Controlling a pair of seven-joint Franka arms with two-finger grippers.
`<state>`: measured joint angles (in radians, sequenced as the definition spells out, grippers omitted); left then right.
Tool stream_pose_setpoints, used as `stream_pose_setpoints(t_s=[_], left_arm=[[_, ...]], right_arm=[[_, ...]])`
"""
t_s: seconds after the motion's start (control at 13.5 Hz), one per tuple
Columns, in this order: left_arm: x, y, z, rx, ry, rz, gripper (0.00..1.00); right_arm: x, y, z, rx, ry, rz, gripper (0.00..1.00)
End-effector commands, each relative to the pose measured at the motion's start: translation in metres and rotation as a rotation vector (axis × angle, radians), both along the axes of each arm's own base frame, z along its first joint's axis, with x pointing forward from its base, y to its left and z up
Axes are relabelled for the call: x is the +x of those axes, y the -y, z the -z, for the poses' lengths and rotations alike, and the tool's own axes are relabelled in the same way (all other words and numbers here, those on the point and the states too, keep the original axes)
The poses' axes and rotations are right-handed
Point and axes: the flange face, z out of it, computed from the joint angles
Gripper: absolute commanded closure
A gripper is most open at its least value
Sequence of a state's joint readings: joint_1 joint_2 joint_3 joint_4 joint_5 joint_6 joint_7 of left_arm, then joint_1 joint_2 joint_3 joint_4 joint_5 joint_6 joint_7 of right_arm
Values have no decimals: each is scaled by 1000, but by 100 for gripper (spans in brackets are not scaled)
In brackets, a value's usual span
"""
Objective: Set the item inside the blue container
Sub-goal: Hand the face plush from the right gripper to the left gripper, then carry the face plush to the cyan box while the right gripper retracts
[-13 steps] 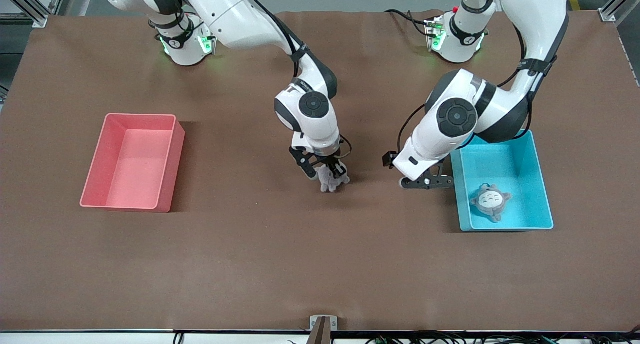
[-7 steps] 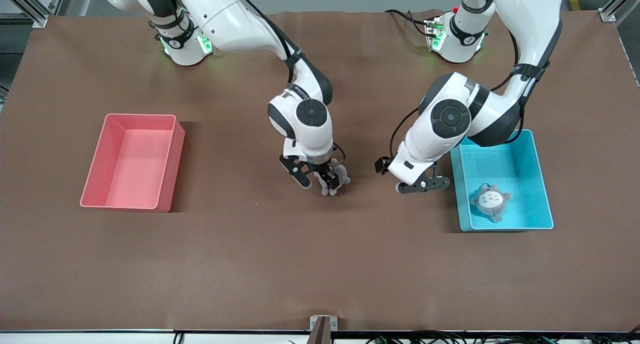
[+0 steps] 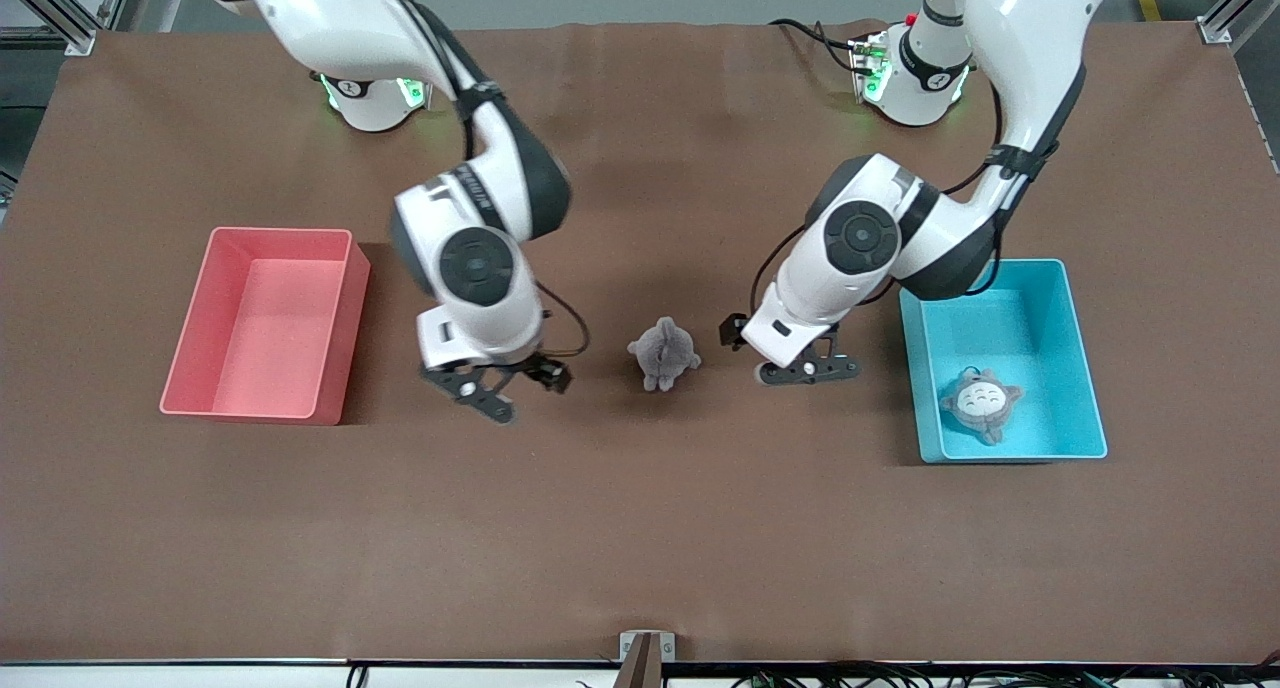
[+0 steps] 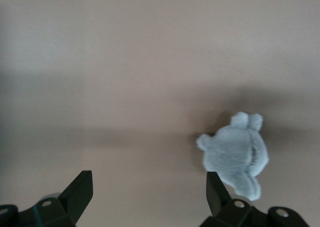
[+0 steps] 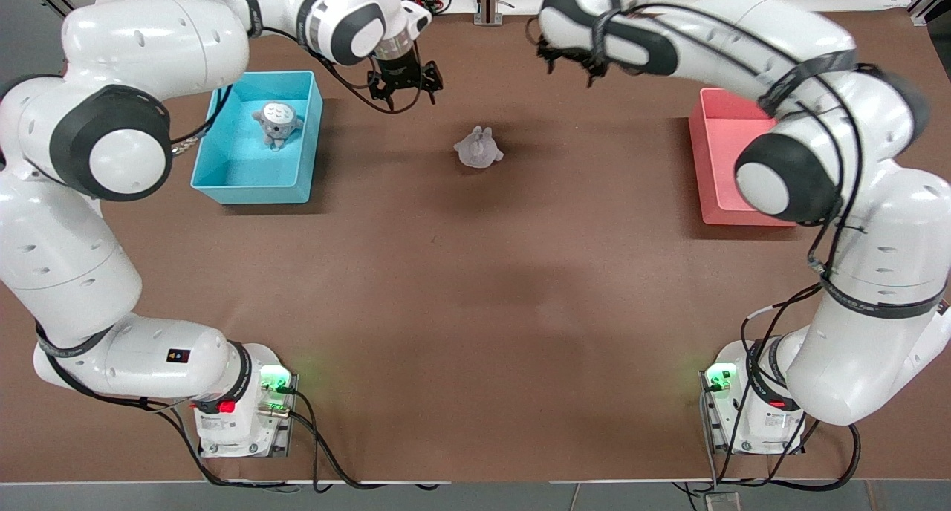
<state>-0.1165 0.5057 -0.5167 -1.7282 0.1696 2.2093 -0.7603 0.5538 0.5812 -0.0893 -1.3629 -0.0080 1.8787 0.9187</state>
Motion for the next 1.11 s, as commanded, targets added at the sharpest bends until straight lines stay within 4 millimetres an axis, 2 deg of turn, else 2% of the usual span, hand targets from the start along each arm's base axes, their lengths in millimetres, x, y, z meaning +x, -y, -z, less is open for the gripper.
stream_pose_setpoints(t_s=[0.0, 0.22, 0.59, 0.82, 1.04], left_arm=[[-4, 42, 20, -26, 11, -75, 0], [-10, 76, 46, -24, -9, -120, 0], [-10, 103, 78, -34, -48, -187, 0], [-14, 118, 100, -10, -45, -190, 0], [-17, 127, 115, -22, -21, -207, 0]], right_arm=[[-5, 89, -18, 10, -59, -183, 0], [6, 189, -43, 31, -110, -296, 0], [12, 313, -87, 58, -158, -364, 0], [9, 366, -100, 80, -176, -344, 0], [11, 390, -111, 90, -154, -356, 0]])
